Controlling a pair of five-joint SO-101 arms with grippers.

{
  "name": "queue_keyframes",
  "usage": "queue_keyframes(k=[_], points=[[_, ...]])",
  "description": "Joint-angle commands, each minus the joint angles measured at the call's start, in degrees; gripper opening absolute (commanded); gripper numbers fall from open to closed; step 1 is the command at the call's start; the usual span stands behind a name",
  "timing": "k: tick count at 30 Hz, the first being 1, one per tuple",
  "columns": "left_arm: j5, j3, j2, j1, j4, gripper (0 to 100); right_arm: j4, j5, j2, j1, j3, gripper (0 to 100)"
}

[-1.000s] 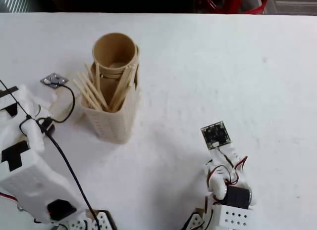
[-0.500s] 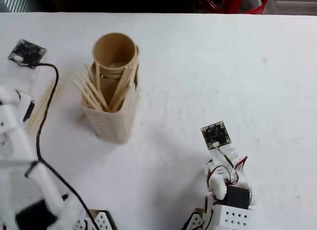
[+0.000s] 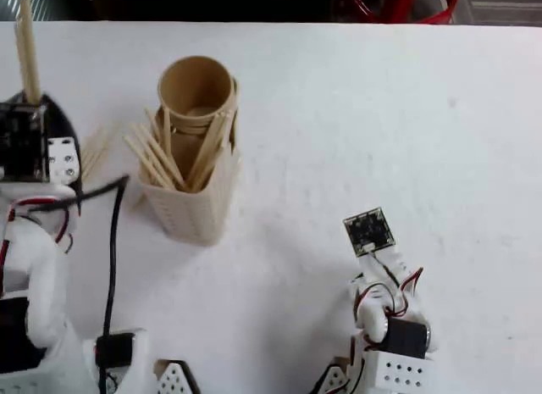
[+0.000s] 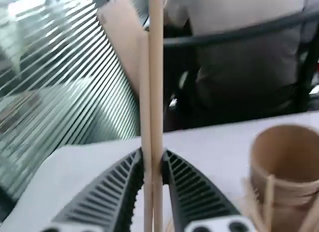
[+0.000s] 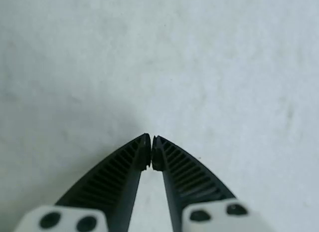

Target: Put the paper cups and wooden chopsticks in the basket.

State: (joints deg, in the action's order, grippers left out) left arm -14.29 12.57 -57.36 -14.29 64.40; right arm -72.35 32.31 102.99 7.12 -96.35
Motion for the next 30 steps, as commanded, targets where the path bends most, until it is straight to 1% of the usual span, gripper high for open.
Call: queue_keyframes(k=[1, 5, 7, 9, 11, 13, 16, 21, 30], points=[[5.10, -2.73, -0.66, 9.27, -6.68, 2, 0.92, 0.18, 0.40, 0.22, -0.53, 1.9], [11.69, -2.73, 2.77, 15.08, -10.11, 2, 0.92, 0.18, 0.40, 0.22, -0.53, 1.9], [13.80, -3.43, 4.79, 16.57, -13.01, 2, 0.92, 0.18, 0.40, 0.22, -0.53, 1.9], [15.47, -5.36, 7.25, 17.89, -13.80, 2, 0.92, 0.18, 0.40, 0.22, -0.53, 1.9], [16.62, -8.53, 9.71, 19.21, -13.45, 2, 0.92, 0.18, 0.40, 0.22, -0.53, 1.9], [16.97, -11.60, 12.18, 20.44, -10.64, 2, 0.92, 0.18, 0.40, 0.22, -0.53, 1.9], [16.97, -12.66, 15.34, 22.20, -8.26, 2, 0.92, 0.18, 0.40, 0.22, -0.53, 1.9], [16.97, -6.95, 16.40, 22.37, -8.53, 2, 0.92, 0.18, 0.40, 0.22, -0.53, 1.9], [16.62, 9.32, 14.37, 22.11, -18.99, 2, 0.92, 0.18, 0.40, 0.22, -0.53, 1.9]])
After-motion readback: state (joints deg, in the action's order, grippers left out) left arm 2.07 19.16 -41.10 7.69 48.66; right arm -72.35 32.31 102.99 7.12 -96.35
